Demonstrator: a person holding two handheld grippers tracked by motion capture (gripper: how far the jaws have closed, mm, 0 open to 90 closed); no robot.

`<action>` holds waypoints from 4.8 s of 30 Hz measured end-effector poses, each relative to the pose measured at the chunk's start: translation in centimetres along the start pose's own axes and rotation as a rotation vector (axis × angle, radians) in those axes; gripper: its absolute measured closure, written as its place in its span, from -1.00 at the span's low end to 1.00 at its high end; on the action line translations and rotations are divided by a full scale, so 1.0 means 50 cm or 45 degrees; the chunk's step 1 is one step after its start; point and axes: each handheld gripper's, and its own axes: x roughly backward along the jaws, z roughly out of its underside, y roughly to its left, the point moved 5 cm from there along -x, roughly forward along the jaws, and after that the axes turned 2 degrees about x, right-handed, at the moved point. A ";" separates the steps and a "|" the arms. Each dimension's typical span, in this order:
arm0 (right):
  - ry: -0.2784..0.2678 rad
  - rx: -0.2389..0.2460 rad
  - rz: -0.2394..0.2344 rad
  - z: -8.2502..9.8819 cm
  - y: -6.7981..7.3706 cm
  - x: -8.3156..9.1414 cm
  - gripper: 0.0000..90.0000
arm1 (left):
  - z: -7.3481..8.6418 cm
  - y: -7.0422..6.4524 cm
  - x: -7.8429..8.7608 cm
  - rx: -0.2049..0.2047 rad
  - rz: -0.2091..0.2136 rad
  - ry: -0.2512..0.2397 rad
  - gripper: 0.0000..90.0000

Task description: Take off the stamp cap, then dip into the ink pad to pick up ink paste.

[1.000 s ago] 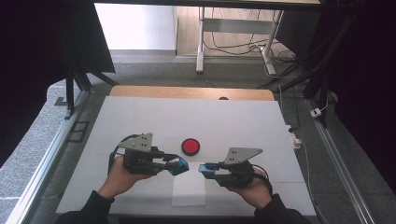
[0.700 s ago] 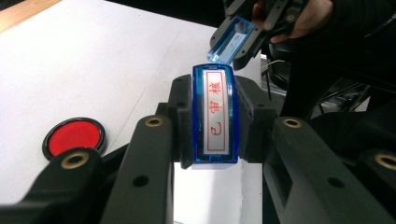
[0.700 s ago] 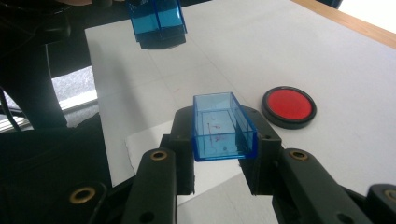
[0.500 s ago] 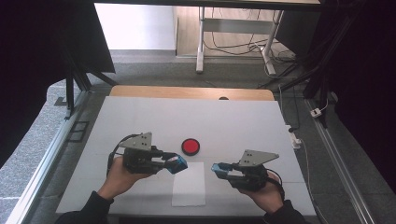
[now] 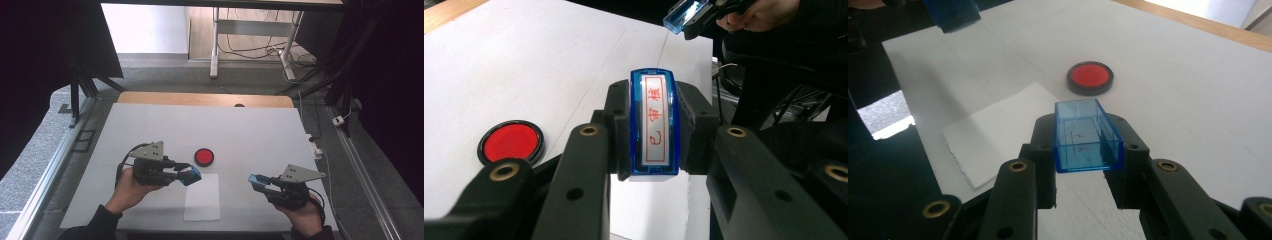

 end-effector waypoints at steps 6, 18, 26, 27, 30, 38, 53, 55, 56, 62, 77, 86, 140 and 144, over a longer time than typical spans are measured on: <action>0.023 -0.014 0.043 0.024 -0.012 0.023 0.53 | 0.001 0.000 0.000 0.007 -0.013 0.011 0.57; 0.055 -0.108 0.139 0.063 -0.037 0.053 0.53 | 0.004 0.001 -0.004 0.016 -0.036 0.030 0.57; 0.090 -0.184 0.136 0.085 -0.047 0.056 0.53 | 0.004 0.002 -0.004 0.015 -0.048 0.033 0.57; 0.096 -0.188 0.134 0.088 -0.048 0.056 0.53 | 0.004 0.002 -0.004 0.016 -0.050 0.036 0.57; 0.088 -0.201 0.126 0.089 -0.050 0.059 0.53 | 0.003 0.004 -0.005 0.021 -0.061 0.039 0.57; 0.088 -0.204 0.122 0.089 -0.050 0.059 0.52 | -0.002 0.018 -0.006 0.035 -0.106 0.054 0.57; 0.090 -0.180 0.124 0.089 -0.046 0.057 0.52 | -0.016 0.071 -0.027 0.119 -0.178 0.127 0.57; 0.092 -0.178 0.123 0.089 -0.046 0.056 0.52 | -0.019 0.075 -0.030 0.103 -0.194 0.140 0.58; 0.093 -0.178 0.123 0.089 -0.046 0.056 0.52 | -0.021 0.078 -0.032 0.101 -0.200 0.145 0.58; 0.099 -0.176 0.122 0.089 -0.046 0.056 0.52 | -0.030 0.101 -0.041 0.121 -0.214 0.155 0.58; 0.092 -0.176 0.119 0.089 -0.045 0.056 0.52 | -0.035 0.152 -0.091 0.126 -0.322 0.208 0.58; 0.101 -0.156 0.117 0.089 -0.043 0.056 0.52 | -0.038 0.181 -0.128 0.170 -0.340 0.229 0.58; 0.110 -0.149 0.113 0.089 -0.042 0.054 0.52 | 0.004 0.226 -0.240 0.180 -0.494 0.451 0.59; 0.112 -0.148 0.112 0.089 -0.041 0.054 0.52 | 0.003 0.218 -0.245 0.131 -0.532 0.471 0.59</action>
